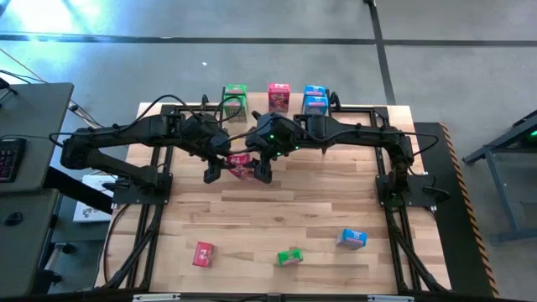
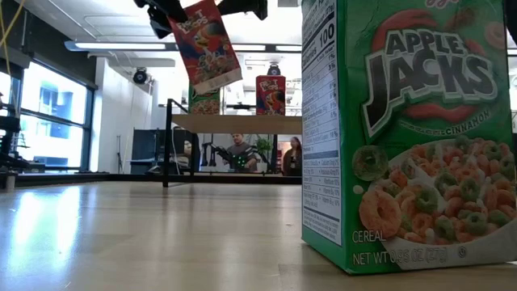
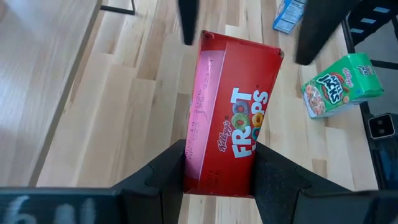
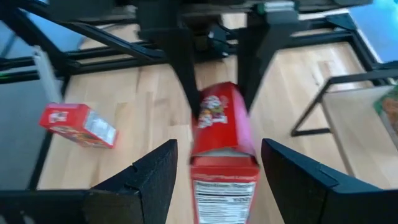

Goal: Stack cereal on shelf
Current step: Put the top red cereal box on the shelf aligned with the other red cereal box

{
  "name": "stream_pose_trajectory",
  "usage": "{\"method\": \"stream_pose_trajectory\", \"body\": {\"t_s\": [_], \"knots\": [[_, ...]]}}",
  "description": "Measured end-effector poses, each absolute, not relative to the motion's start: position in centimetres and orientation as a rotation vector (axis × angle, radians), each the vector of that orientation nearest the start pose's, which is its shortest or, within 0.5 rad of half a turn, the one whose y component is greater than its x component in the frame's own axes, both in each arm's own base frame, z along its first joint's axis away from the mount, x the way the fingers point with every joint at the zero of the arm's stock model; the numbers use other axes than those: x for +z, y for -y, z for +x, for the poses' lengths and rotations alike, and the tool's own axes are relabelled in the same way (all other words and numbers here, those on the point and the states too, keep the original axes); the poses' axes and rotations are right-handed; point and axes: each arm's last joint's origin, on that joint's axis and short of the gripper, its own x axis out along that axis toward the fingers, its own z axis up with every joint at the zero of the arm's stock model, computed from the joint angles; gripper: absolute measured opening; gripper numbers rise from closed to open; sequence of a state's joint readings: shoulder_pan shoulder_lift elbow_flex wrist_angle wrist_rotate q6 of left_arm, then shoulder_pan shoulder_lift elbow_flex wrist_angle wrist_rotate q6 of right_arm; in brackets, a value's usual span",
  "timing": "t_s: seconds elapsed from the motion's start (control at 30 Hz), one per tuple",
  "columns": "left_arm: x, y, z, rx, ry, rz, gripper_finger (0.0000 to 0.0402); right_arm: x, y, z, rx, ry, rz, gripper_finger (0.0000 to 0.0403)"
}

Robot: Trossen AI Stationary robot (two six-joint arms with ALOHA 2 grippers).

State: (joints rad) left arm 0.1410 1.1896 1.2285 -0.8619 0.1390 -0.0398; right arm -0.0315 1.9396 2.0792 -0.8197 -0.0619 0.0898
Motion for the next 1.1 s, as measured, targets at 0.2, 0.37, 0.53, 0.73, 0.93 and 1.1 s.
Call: {"method": "stream_pose_trajectory", "body": {"t_s": [0.2,0.37,0.53,0.73,0.93,1.1], "knots": [[34.76,-2.84,22.84,0.017,-0.812,-0.150,0.0148,38.23,1.15,42.43,0.014,-0.683,0.127,0.0225],[35.03,-2.88,23.12,0.014,-0.771,-0.139,0.0148,38.20,1.15,42.40,0.013,-0.688,0.132,0.0225],[35.20,-2.90,23.27,0.014,-0.748,-0.136,0.0148,38.20,1.15,42.37,0.011,-0.690,0.131,0.0225],[35.27,-2.91,23.34,0.014,-0.738,-0.135,0.0148,38.16,1.18,42.34,0.003,-0.695,0.129,0.0224],[35.36,-2.92,23.42,0.013,-0.725,-0.133,0.0148,38.15,1.18,42.34,0.006,-0.695,0.130,0.0195],[35.45,-2.93,23.50,0.013,-0.712,-0.131,0.0148,38.21,1.16,42.29,0.012,-0.695,0.133,0.0164]]}}
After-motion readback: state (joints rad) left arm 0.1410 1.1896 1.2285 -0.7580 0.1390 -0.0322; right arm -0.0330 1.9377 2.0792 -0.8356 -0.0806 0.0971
